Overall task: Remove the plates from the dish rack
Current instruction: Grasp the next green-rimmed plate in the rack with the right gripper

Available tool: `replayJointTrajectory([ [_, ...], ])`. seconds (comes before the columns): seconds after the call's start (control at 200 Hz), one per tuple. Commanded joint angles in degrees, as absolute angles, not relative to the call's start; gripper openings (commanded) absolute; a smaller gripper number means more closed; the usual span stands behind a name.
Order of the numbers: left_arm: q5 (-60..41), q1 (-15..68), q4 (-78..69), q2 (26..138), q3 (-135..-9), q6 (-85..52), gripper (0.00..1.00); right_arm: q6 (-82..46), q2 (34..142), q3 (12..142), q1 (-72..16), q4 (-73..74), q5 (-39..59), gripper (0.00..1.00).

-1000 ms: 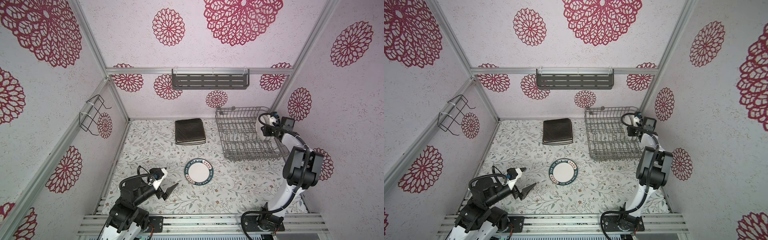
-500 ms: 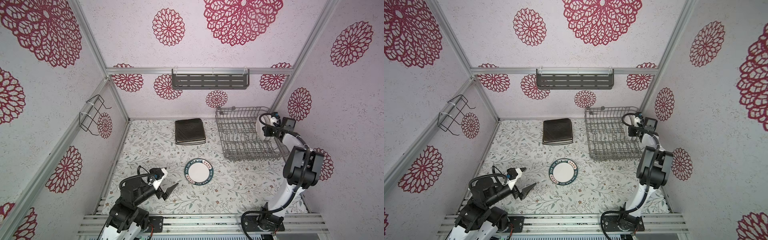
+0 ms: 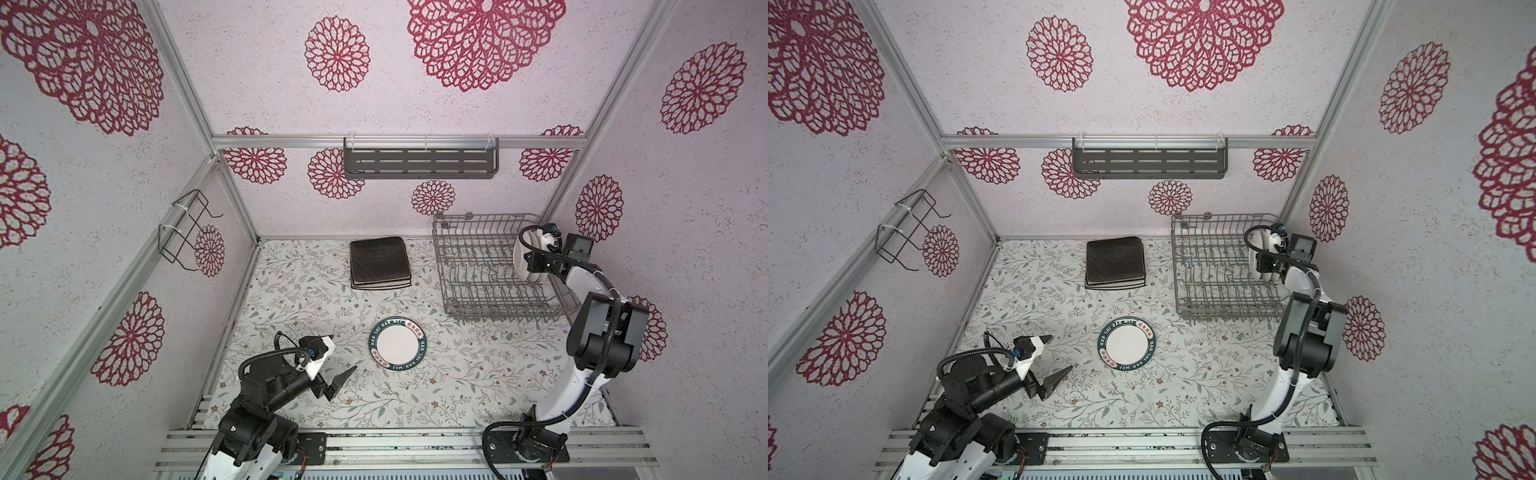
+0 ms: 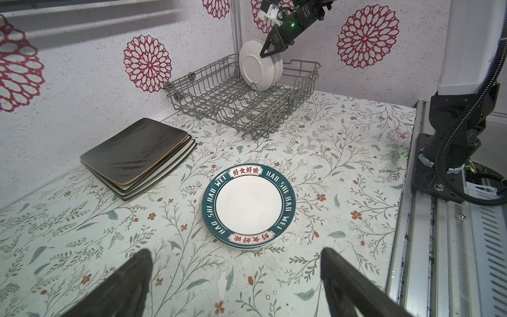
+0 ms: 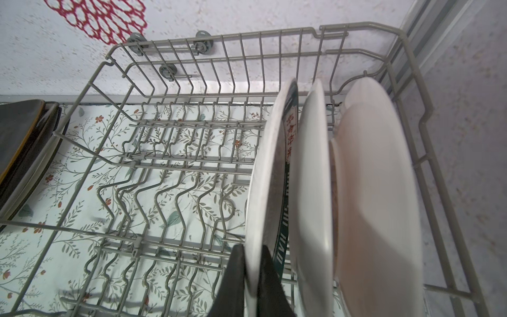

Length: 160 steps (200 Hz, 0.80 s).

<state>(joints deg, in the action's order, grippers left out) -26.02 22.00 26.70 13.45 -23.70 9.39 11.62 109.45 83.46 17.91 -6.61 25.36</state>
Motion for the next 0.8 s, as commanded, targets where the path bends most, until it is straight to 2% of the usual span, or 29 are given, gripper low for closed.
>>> replayJointTrajectory([
  [0.0, -26.26, 22.15, 25.40, 12.92, -23.22, 9.84, 0.97, 12.44, 109.52, 85.85, 17.66, -7.29, 25.58, 0.00],
  [0.796, -27.43, 22.22, 25.53, 9.54, -23.12, 9.86, 0.97, 12.48, 104.48, 87.98, 17.58, -10.37, 27.98, 0.00],
])
